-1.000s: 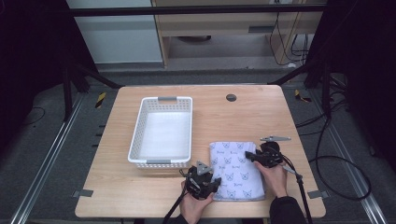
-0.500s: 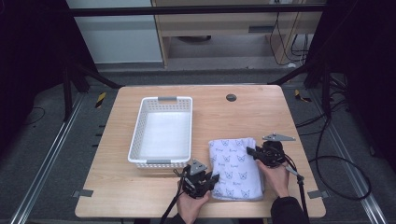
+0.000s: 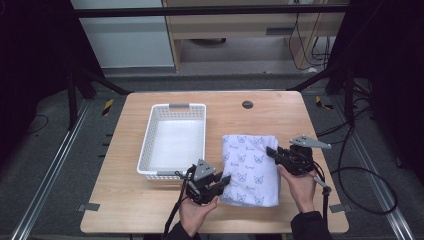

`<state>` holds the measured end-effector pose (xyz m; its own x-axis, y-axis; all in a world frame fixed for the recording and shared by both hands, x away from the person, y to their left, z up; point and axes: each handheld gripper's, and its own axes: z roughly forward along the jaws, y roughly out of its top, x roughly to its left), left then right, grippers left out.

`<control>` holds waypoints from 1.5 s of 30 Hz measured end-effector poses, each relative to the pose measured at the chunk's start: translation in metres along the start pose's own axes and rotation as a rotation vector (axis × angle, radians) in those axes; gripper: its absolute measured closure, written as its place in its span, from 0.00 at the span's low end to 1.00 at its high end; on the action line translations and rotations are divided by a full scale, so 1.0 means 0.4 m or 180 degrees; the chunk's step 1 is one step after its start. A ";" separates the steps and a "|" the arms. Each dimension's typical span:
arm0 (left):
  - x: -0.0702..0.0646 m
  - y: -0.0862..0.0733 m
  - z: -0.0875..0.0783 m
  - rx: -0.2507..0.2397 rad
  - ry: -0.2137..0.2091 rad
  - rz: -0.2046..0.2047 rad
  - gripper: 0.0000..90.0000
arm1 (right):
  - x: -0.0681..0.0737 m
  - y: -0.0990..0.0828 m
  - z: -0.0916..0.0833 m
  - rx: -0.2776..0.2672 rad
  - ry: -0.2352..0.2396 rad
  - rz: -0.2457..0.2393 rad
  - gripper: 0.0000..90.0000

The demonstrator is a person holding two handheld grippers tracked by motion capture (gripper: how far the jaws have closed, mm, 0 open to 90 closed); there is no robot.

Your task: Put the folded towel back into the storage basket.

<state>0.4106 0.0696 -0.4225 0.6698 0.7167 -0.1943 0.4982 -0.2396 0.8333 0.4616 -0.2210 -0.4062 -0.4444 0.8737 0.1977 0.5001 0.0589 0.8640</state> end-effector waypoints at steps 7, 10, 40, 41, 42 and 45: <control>0.012 0.053 -0.050 -0.0082 0.0069 0.0148 0.82 | 0.042 0.052 -0.015 -0.0199 -0.0048 -0.0061 0.81; 0.023 0.071 -0.073 -0.0132 0.0095 0.0146 0.82 | 0.054 0.069 -0.016 -0.0263 -0.0043 -0.0055 0.81; 0.167 0.117 -0.244 -0.0424 0.0405 0.0159 0.82 | 0.259 0.229 0.071 -0.0461 -0.0026 -0.0373 0.81; 0.178 0.117 -0.252 -0.0450 0.0421 0.0132 0.82 | 0.271 0.237 0.083 -0.0458 -0.0018 -0.0388 0.81; 0.178 0.117 -0.252 -0.0450 0.0421 0.0132 0.82 | 0.271 0.237 0.083 -0.0458 -0.0018 -0.0388 0.81; 0.194 0.115 -0.261 -0.0485 0.0438 0.0085 0.82 | 0.286 0.247 0.097 -0.0453 -0.0010 -0.0403 0.81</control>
<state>0.4280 0.1827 -0.3454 0.5948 0.7967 -0.1072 0.3852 -0.1654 0.9079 0.4892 -0.0966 -0.3162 -0.4948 0.8651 0.0820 0.3300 0.0998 0.9387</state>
